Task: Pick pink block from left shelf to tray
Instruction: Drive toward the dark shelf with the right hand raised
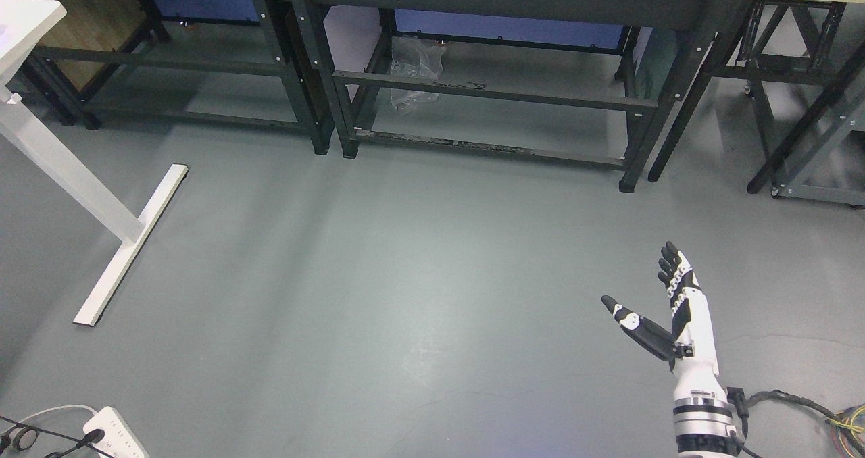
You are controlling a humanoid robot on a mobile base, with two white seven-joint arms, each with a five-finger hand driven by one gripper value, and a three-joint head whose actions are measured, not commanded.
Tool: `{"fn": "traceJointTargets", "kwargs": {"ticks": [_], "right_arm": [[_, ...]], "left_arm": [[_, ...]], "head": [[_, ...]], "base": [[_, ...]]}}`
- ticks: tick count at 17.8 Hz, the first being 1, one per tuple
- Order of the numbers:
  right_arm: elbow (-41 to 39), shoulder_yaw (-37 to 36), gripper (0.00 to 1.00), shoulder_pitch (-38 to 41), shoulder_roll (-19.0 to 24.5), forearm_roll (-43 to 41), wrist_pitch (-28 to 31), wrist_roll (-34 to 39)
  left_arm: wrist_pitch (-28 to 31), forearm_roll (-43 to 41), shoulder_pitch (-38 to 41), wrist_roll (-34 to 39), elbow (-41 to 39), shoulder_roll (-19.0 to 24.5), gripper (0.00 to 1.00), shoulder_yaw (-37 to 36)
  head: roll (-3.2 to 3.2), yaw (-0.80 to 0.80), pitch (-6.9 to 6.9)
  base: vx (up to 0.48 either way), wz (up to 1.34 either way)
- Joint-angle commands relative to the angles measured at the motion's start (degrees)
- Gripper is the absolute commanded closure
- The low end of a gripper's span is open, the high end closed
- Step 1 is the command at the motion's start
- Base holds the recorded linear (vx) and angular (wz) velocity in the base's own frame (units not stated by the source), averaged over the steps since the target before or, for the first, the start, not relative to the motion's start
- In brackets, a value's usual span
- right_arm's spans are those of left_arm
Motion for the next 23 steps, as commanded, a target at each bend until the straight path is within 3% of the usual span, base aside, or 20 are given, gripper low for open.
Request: {"fn": "traceJointTargets", "kwargs": {"ticks": [1, 15, 16, 19, 23], "right_arm": [[-0.17, 0.12, 0.0, -0.06, -1.0, 0.04, -0.08, -0.34], [-0.34, 0.12, 0.0, 0.03, -1.0, 1.26, -0.25, -2.71], [-0.34, -0.23, 0.0, 0.03, -1.0, 4.49, -0.52, -4.46], [-0.52, -2.61, 0.0, -0.24, -1.14, 29.14, -0.26, -12.62], [-4.73, -2.34, 0.01, -0.5, -2.55, 56.33, 3.95, -13.26]], "left_arm": [[-0.03, -0.09, -0.62, 0.03, 0.0, 0.99, 0.0, 0.0], [-0.03, -0.09, -0.7, 0.03, 0.0, 0.99, 0.0, 0.0], [-0.03, -0.09, -0.62, 0.03, 0.0, 0.99, 0.0, 0.0], [-0.03, -0.09, -0.62, 0.03, 0.0, 0.99, 0.0, 0.0], [-0.03, -0.09, -0.62, 0.03, 0.0, 0.99, 0.0, 0.0]], "head": [[0.0, 0.0, 0.0], [0.0, 0.0, 0.0], [0.0, 0.0, 0.0], [0.0, 0.0, 0.0], [0.0, 0.0, 0.0]], "base": [[0.0, 0.0], [0.003, 0.0], [0.051, 0.0], [0.083, 0.0], [0.17, 0.04]]}}
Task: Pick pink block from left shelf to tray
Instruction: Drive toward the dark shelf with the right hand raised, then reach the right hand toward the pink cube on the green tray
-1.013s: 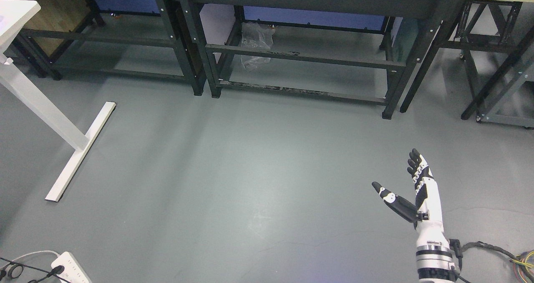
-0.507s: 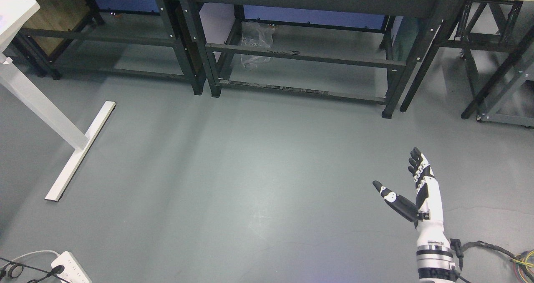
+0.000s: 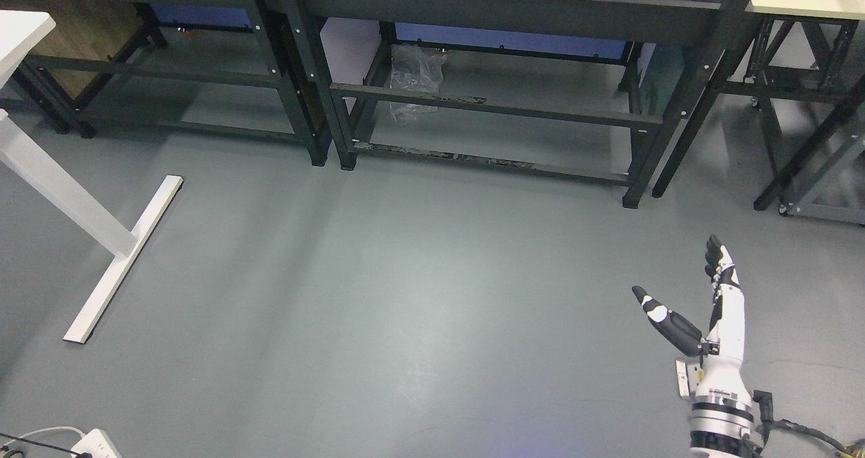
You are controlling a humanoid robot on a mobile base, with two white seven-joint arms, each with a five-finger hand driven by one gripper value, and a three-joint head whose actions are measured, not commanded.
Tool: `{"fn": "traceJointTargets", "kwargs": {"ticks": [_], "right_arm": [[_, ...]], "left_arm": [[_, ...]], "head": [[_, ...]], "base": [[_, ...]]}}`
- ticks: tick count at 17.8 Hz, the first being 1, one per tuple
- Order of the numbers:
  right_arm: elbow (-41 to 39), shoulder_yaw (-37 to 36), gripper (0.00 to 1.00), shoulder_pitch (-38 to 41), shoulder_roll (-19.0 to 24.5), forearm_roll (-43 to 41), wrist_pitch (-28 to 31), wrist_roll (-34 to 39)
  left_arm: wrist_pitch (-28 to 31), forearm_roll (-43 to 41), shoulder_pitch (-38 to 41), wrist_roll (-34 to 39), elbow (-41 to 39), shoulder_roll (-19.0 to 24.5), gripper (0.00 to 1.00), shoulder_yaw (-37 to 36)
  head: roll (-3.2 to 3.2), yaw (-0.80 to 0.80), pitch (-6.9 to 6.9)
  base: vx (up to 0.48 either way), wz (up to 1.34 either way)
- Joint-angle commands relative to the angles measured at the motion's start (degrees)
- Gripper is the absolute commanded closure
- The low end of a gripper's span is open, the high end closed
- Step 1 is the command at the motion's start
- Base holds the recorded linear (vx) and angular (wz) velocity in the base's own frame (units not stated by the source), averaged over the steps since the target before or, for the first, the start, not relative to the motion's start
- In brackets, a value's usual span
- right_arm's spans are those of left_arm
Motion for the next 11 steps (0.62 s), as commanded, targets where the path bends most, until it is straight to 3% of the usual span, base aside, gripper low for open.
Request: {"fn": "traceJointTargets", "kwargs": {"ticks": [1, 4, 7, 9, 11], "right_arm": [[-3.54, -1.24, 0.01, -0.49, -2.79, 45.6, 4.69, -1.47], [-3.45, -1.59, 0.0, -0.93, -3.24, 43.78, 6.02, 0.37], [-3.63, -2.2, 0.0, -1.19, -3.24, 32.98, 5.85, -0.5], [-3.45, -2.39, 0.01, -2.68, -4.37, 36.79, 5.67, -0.5], [-3.45, 1.02, 0.01, -2.51, -7.19, 49.07, 5.85, -0.59]], "left_arm": [[-0.04, -0.09, -0.62, 0.03, 0.0, 1.0, 0.0, 0.0], [-0.04, -0.09, -0.62, 0.03, 0.0, 1.0, 0.0, 0.0], [-0.04, -0.09, -0.62, 0.03, 0.0, 1.0, 0.0, 0.0], [-0.04, -0.09, -0.62, 0.03, 0.0, 1.0, 0.0, 0.0], [-0.04, -0.09, -0.62, 0.03, 0.0, 1.0, 0.0, 0.0]], "head": [[0.0, 0.0, 0.0], [0.0, 0.0, 0.0], [0.0, 0.0, 0.0], [0.0, 0.0, 0.0], [0.0, 0.0, 0.0]], "base": [[0.213, 0.07], [0.206, 0.07], [0.197, 0.26], [0.184, 0.47], [0.167, 0.45]]}}
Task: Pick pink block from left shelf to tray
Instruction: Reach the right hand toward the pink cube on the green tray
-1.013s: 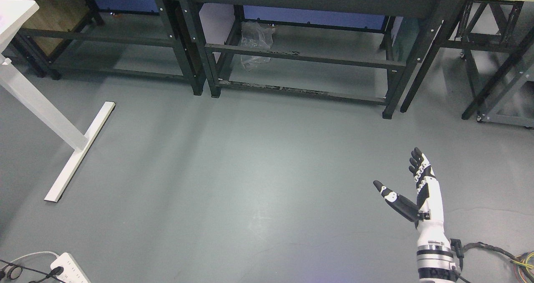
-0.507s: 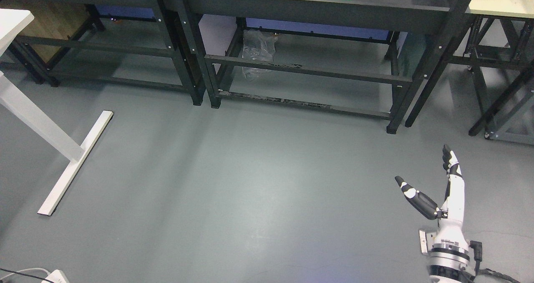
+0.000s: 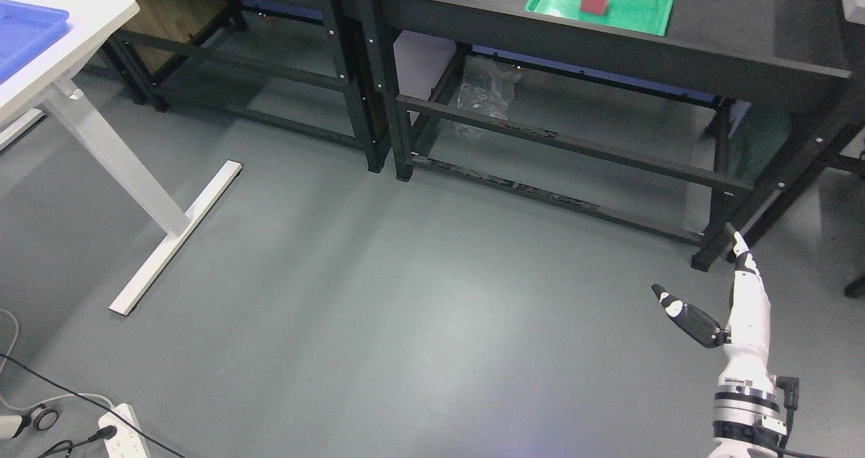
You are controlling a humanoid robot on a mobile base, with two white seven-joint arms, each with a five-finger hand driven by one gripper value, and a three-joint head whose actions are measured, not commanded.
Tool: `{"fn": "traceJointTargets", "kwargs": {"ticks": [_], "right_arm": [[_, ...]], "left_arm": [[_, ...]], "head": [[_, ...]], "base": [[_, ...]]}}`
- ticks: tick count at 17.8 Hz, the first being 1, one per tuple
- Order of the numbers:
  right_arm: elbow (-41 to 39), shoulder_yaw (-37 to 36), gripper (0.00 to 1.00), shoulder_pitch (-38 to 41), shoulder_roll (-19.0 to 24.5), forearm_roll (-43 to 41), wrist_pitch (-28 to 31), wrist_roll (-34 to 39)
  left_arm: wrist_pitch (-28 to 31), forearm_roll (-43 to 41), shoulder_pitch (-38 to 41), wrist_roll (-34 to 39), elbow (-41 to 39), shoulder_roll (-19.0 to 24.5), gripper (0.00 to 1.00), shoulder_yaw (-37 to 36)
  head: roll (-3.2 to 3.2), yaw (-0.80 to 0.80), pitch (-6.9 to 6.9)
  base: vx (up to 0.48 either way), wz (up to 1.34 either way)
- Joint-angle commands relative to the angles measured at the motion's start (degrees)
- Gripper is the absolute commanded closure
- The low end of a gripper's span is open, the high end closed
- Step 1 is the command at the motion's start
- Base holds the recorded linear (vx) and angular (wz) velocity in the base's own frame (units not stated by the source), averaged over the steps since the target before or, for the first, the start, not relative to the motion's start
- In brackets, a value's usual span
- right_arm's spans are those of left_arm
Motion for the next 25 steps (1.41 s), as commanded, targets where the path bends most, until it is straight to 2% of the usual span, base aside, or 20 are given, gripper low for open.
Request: {"fn": "traceJointTargets", "kwargs": {"ticks": [1, 2, 4, 7, 18, 21, 25], "right_arm": [[-1.1, 4.31, 0.01, -0.6, -5.36, 36.95, 0.32, -0.69], [-1.1, 4.94, 0.01, -0.16, -5.37, 39.7, 0.67, -0.77], [-1.19, 5.12, 0.01, -0.16, -4.93, 39.91, 3.64, -1.12], [-1.28, 5.47, 0.01, -0.69, -4.84, 39.82, 9.19, -5.86], [-1.19, 5.73, 0.01, -2.97, -3.7, 39.73, 9.03, -6.14], [-1.1, 5.91, 0.01, -4.02, -2.3, 38.07, 6.75, -5.87], [-1.1, 6.61, 0.01, -4.2, -0.1, 31.92, 5.86, 1.05]], "left_arm": [[-0.04, -0.09, -0.63, 0.03, 0.0, 1.0, 0.0, 0.0], [-0.04, -0.09, -0.63, 0.03, 0.0, 1.0, 0.0, 0.0], [-0.04, -0.09, -0.72, 0.03, 0.0, 1.0, 0.0, 0.0], [-0.04, -0.09, -0.63, 0.03, 0.0, 1.0, 0.0, 0.0], [-0.04, -0.09, -0.63, 0.03, 0.0, 1.0, 0.0, 0.0], [-0.04, -0.09, -0.63, 0.03, 0.0, 1.0, 0.0, 0.0], [-0.04, -0.09, -0.63, 0.03, 0.0, 1.0, 0.0, 0.0]], "head": [[0.0, 0.0, 0.0], [0.0, 0.0, 0.0], [0.0, 0.0, 0.0], [0.0, 0.0, 0.0], [0.0, 0.0, 0.0], [0.0, 0.0, 0.0], [0.0, 0.0, 0.0]], "base": [[0.22, 0.34], [0.22, 0.34], [0.269, 0.17], [0.273, -0.01], [0.331, -0.15], [0.334, 0.02], [0.344, 0.07]]}}
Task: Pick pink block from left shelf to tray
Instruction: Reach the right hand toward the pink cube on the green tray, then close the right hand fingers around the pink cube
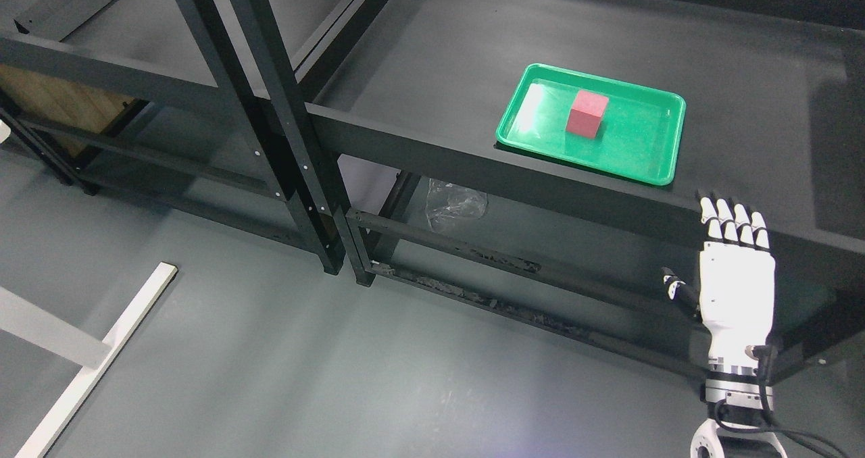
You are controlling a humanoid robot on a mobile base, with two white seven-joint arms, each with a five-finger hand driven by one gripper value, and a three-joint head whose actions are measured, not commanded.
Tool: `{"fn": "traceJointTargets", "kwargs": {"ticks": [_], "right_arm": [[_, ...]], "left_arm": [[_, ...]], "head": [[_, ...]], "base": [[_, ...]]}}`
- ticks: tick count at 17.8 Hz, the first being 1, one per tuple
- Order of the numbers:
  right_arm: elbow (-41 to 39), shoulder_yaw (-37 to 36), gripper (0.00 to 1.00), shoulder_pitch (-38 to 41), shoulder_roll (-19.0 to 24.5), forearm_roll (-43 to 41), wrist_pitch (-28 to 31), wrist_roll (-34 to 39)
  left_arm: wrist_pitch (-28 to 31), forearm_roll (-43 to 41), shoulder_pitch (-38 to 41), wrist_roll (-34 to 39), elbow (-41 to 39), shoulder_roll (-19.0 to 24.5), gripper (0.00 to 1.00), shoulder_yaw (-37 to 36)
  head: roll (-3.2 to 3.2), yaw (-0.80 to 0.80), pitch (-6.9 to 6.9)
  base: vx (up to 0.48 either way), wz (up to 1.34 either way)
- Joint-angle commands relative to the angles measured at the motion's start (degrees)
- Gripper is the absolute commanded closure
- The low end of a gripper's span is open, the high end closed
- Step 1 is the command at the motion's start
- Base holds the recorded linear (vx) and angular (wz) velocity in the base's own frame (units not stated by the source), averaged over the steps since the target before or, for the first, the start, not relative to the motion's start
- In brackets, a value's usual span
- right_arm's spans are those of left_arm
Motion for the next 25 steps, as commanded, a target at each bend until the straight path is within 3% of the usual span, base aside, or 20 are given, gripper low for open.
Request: {"fn": "traceJointTargets", "kwargs": {"ticks": [1, 11, 15, 20, 25], "right_arm": [[-0.01, 1.1, 0.01, -0.78, 2.91, -2.67, -1.39, 5.76], [0.07, 1.01, 0.0, -1.83, 3.71, -3.91, -3.59, 6.83], [0.25, 1.1, 0.01, -1.75, 3.71, -4.87, -3.68, 15.87], [0.86, 1.36, 0.01, -1.75, 3.62, -6.28, -4.47, 19.66], [1.31, 1.89, 0.01, -1.75, 3.53, -6.2, -4.39, 29.23]], "left_arm": [[-0.04, -0.09, -0.61, 0.03, 0.0, 1.0, 0.0, 0.0], [-0.04, -0.09, -0.61, 0.03, 0.0, 1.0, 0.0, 0.0], [-0.04, -0.09, -0.61, 0.03, 0.0, 1.0, 0.0, 0.0], [-0.04, -0.09, -0.7, 0.03, 0.0, 1.0, 0.0, 0.0], [-0.04, -0.09, -0.61, 0.03, 0.0, 1.0, 0.0, 0.0]], "head": [[0.0, 0.0, 0.0], [0.0, 0.0, 0.0], [0.0, 0.0, 0.0], [0.0, 0.0, 0.0], [0.0, 0.0, 0.0]], "base": [[0.344, 0.07], [0.329, 0.02], [0.251, 0.0], [0.179, 0.0], [0.123, 0.0]]}}
